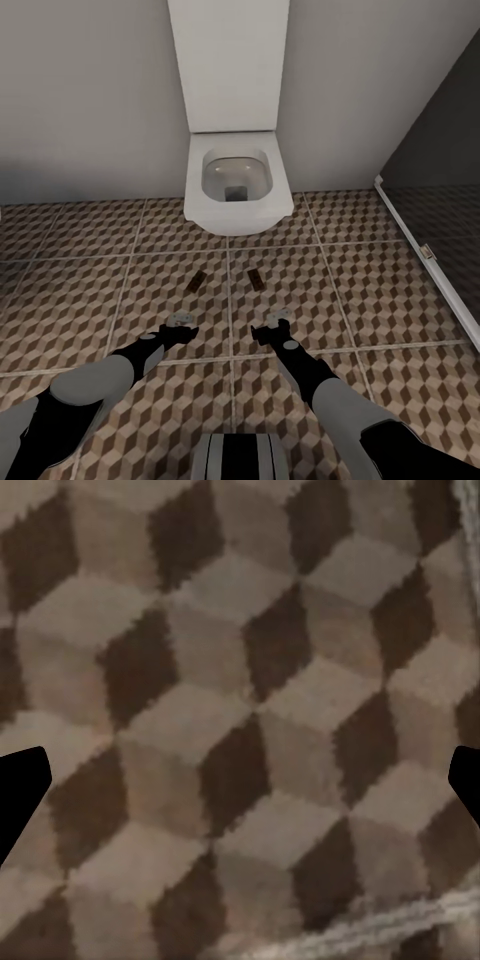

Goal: Take the four mousetraps from the cabinet in the bathroom and place them on the bathroom floor. Make sure all four end up on the same floor surface, and ensure that at least two of them are either under or directly next to the same bathroom sink.

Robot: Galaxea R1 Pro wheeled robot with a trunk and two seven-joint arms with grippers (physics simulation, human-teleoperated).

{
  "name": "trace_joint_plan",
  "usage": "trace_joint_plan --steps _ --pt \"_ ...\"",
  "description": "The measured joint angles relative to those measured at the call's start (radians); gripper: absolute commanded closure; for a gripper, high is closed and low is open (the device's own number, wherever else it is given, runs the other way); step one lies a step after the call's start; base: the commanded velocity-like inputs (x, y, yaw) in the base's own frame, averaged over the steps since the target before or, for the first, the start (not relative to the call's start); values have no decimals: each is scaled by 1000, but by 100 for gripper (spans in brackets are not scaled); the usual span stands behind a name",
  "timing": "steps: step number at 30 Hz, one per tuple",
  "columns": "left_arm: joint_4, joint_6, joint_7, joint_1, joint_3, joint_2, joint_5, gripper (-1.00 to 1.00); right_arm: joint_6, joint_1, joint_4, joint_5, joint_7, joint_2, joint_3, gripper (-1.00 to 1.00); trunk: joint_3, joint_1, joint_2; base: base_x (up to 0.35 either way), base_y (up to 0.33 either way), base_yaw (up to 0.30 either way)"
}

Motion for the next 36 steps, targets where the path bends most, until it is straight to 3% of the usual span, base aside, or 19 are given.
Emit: trace_joint_plan --steps 36 --pt "-2 1 0 0 0 -10 0 -100 0 0 0 0 0 0 0 -100 135 -16 8 0 0 0"
